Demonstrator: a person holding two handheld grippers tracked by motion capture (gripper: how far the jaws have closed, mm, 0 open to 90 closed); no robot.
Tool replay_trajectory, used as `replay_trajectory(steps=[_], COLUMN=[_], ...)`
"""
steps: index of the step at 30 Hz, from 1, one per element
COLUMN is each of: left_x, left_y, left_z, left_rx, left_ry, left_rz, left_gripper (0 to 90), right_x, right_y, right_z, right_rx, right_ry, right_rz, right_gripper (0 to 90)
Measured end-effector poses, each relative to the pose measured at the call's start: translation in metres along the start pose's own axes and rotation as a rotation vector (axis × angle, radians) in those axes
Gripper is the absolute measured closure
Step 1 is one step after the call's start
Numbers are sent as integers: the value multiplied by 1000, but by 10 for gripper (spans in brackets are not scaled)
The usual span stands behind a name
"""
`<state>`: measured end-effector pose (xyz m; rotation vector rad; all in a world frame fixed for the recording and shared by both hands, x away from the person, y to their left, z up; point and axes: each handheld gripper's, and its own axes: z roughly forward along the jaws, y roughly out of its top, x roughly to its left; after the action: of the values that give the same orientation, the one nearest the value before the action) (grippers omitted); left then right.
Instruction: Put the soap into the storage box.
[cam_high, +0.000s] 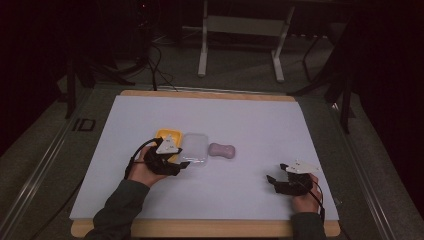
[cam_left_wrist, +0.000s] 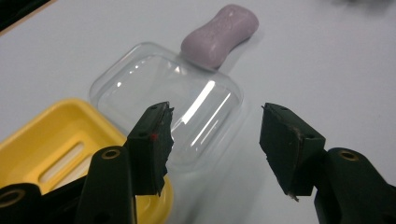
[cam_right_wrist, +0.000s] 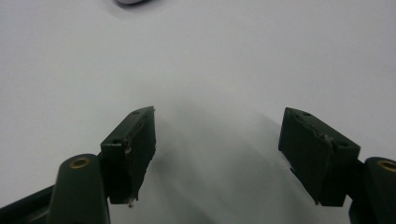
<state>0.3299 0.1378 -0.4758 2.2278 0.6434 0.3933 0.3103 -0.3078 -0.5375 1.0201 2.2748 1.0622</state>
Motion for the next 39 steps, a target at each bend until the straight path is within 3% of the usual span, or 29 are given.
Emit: replay_trajectory(steps=[19,28,39], left_x=[12,21,24], left_y=[33,44,56], left_z=[13,20,29], left_rx=[0,-3,29], left_ry=[-11,-53,-70], left_rz=[54,55,101], left_gripper=[428,427,411], right_x=[0,0,0], right_y=[0,0,0], right_z=[0,0,0], right_rx=[-3,-3,-3], right_ry=[3,3,3], right_rz=[3,1,0], right_gripper=[262,262,262])
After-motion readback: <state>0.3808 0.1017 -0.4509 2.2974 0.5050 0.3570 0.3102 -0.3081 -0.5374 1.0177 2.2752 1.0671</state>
